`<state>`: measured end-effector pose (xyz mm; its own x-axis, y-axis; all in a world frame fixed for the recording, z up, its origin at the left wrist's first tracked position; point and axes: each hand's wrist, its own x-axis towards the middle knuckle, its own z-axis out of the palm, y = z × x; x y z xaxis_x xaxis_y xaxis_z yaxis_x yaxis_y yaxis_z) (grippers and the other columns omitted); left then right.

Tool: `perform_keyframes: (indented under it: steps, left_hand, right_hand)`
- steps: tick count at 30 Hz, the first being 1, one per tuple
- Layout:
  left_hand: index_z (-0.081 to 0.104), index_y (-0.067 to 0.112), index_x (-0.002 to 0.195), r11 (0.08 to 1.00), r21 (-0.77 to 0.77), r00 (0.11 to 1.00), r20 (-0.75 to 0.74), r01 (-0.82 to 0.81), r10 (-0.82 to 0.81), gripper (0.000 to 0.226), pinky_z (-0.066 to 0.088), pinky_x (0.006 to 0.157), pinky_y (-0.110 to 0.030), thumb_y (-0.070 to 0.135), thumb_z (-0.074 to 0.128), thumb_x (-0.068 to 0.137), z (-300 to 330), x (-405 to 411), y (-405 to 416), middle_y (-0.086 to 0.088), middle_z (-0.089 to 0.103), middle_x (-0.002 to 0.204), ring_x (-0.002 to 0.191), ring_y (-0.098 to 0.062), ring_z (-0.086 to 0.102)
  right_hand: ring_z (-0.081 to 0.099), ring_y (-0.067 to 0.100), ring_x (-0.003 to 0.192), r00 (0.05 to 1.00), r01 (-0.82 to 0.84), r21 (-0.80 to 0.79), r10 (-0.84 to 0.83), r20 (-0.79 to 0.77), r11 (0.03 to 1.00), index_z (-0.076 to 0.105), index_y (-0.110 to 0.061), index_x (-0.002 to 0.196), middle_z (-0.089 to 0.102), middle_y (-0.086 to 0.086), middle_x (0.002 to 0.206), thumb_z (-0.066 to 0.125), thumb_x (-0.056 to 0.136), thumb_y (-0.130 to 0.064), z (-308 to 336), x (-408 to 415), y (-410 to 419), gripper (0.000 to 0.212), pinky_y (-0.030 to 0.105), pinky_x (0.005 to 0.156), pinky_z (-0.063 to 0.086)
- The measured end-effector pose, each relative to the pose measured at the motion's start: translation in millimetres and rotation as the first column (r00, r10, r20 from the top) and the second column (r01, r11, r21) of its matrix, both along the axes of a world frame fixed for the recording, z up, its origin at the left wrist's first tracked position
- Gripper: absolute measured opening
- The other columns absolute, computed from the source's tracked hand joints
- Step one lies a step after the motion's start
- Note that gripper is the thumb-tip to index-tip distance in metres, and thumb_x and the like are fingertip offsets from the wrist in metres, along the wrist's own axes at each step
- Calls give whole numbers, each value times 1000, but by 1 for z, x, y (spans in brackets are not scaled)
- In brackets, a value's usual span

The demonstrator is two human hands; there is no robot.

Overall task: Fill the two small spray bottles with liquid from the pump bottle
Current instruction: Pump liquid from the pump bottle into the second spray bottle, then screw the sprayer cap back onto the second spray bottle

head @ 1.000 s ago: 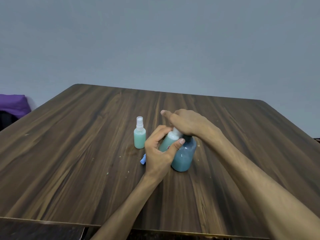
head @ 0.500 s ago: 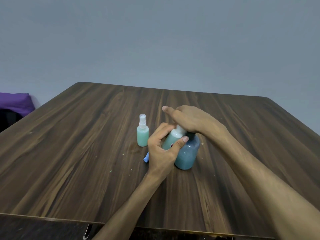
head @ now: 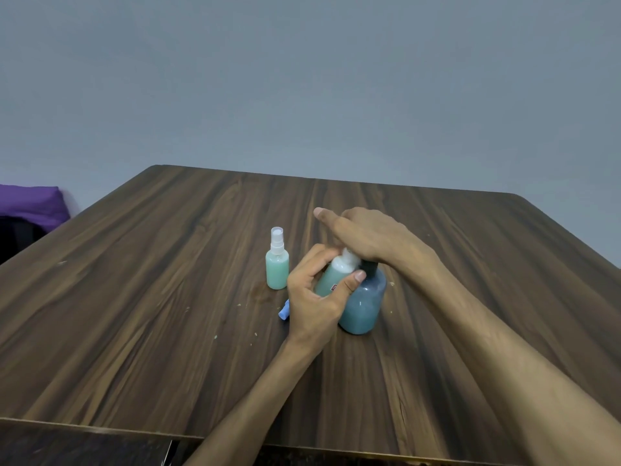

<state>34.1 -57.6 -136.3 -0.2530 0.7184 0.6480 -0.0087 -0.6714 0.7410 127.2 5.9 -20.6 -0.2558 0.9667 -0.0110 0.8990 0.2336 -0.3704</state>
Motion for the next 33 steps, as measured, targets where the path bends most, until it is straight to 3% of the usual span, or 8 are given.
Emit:
perform_keyframes:
  steps: [4,8,12,17,23,29,33]
  left_hand:
    - [73,3,95,1000,0,1000,4,6,-6,14,54,83,-33,0,79,83,0,1,0,-5,70,90,88,-19,67]
    - [75,7,102,1000,10,1000,10,0,0,21,55,88,-34,1,80,83,0,1,-2,-7,73,98,96,-23,70]
    - [75,4,108,999,33,1000,9,-17,17,25,57,91,-37,3,80,83,1,-1,-1,-10,74,103,101,-29,71]
    - [75,0,109,999,31,1000,10,-18,17,26,56,91,-37,1,79,83,2,-1,-1,-12,74,104,102,-30,71]
    - [74,0,111,1000,18,999,38,6,-7,29,58,92,-41,9,80,85,2,-1,-1,-13,74,106,104,-32,71]
    - [74,-2,111,999,-9,991,127,42,-41,28,57,95,-50,8,79,86,0,-2,1,-20,73,107,105,-41,69]
    - [72,-6,108,998,-42,982,187,48,-40,29,56,92,-47,12,78,87,0,-2,1,-24,73,104,101,-43,69]
  right_hand:
    - [66,26,93,1000,17,-17,-16,11,1000,62,-21,86,69,0,92,26,101,-77,-4,2,-1,69,43,82,48]
    - [67,22,82,959,54,26,-45,-280,998,64,-8,87,72,-3,83,33,96,-81,-1,4,-2,80,44,83,52]
    - [60,24,73,842,82,124,-3,-539,989,63,4,98,63,2,75,41,95,-76,-2,4,-6,83,41,77,51]
    - [50,15,66,622,173,167,23,-782,971,57,7,89,55,2,70,58,97,-59,-14,11,-8,66,39,70,46]
    - [57,10,67,476,188,230,116,-872,955,62,-5,77,64,-3,69,64,98,-32,-32,25,-22,35,35,71,48]
    - [58,15,69,405,286,308,177,-897,907,67,-8,81,68,7,76,64,93,-16,-47,46,-50,14,32,66,47]
    - [55,21,68,380,357,370,229,-896,858,66,-9,81,64,7,74,64,91,-12,-55,58,-74,11,33,63,45]
